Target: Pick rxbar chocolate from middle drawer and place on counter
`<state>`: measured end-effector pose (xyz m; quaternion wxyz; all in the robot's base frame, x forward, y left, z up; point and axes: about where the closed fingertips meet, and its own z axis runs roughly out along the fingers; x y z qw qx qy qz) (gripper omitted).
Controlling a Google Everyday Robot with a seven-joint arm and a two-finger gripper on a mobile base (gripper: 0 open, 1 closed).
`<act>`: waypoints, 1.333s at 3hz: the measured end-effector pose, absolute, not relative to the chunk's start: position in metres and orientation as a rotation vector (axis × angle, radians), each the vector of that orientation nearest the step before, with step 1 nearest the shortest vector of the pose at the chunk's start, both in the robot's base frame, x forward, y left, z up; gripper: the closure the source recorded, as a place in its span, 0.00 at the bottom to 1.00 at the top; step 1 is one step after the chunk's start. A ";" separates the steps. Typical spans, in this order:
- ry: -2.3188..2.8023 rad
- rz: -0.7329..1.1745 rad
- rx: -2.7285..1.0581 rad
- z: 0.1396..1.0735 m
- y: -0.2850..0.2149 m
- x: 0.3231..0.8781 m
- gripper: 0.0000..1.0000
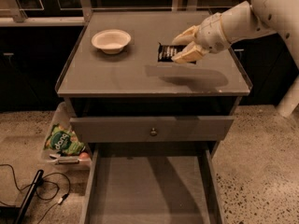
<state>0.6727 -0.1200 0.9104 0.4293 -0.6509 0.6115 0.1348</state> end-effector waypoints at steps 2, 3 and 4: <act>1.684 0.376 -1.596 0.845 -0.130 0.699 1.00; 1.686 0.378 -1.596 0.843 -0.130 0.700 0.81; 1.686 0.378 -1.596 0.843 -0.130 0.700 0.58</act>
Offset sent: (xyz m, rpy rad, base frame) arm 0.0394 -0.0206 -0.1005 -0.0456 0.1869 -0.1172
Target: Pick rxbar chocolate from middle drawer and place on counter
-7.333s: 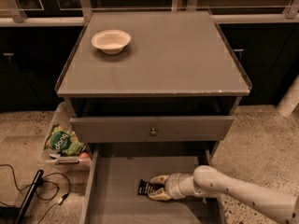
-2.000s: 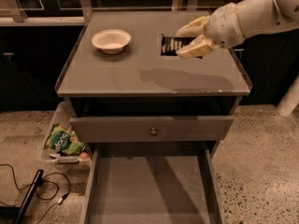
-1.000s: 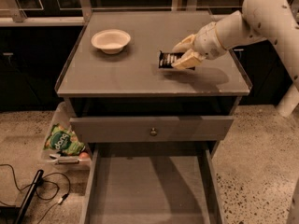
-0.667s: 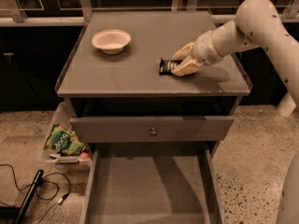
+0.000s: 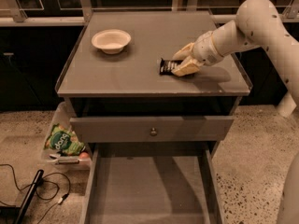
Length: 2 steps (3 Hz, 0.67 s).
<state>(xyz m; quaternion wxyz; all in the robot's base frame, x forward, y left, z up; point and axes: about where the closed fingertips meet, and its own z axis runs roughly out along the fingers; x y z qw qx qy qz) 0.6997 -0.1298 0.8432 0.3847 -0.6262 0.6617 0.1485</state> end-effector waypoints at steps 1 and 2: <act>1.686 0.379 -1.596 0.843 -0.130 0.700 0.35; 1.686 0.379 -1.596 0.843 -0.130 0.700 0.12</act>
Offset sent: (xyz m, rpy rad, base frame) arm 0.0000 0.0000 0.0000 0.0000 0.0000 0.0000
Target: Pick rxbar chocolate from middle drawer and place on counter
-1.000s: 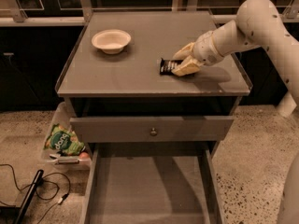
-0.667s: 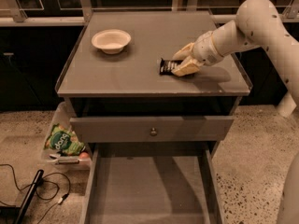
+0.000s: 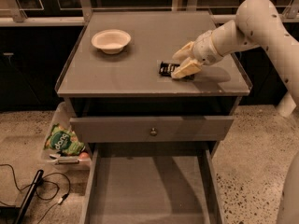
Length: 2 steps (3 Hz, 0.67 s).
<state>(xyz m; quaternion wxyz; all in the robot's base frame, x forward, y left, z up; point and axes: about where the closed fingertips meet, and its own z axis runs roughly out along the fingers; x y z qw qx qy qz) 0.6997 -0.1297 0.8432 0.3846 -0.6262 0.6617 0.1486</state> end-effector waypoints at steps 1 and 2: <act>1.686 0.379 -1.596 0.843 -0.130 0.700 0.00; 1.686 0.379 -1.596 0.843 -0.130 0.700 0.00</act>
Offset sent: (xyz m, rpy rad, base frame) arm 0.0000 0.0000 0.0000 0.0000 0.0000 0.0000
